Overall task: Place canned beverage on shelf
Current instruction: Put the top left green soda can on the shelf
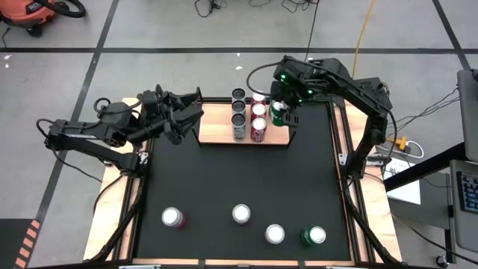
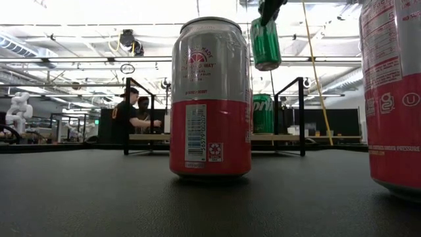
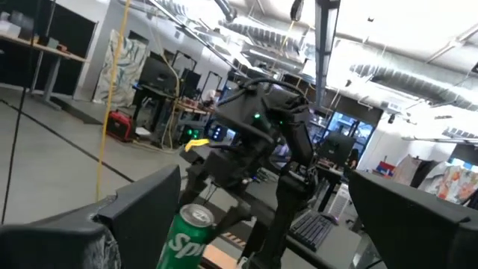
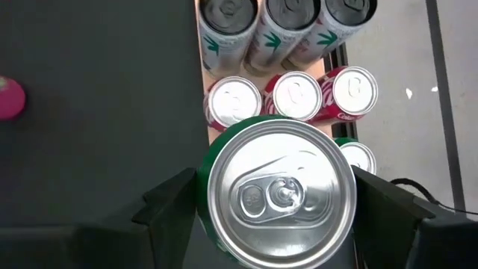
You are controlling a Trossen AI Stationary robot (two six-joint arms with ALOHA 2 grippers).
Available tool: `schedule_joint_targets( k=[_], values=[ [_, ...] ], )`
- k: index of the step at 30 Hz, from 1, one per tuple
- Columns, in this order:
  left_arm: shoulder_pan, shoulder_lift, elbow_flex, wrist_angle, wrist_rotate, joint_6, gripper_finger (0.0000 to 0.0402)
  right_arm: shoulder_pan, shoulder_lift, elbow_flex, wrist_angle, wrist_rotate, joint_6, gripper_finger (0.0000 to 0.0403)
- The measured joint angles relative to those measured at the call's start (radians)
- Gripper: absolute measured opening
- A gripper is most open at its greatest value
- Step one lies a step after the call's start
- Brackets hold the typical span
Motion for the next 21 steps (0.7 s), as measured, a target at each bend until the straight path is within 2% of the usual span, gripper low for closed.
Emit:
schedule_joint_targets(
  k=[6,14,21],
  values=[
    [-0.018,0.004,0.000,-0.003,-0.019,-0.001,0.0387,-0.045,0.030,-0.003,0.003,-0.005,-0.022,0.0271],
    [-0.032,0.004,0.000,-0.011,-0.024,-0.002,0.0387,-0.113,0.031,-0.088,0.017,-0.049,-0.067,0.0271],
    [-0.032,0.004,0.000,-0.011,-0.025,-0.002,0.0387,-0.126,0.030,-0.185,0.055,-0.079,-0.073,0.0270]
  ],
)
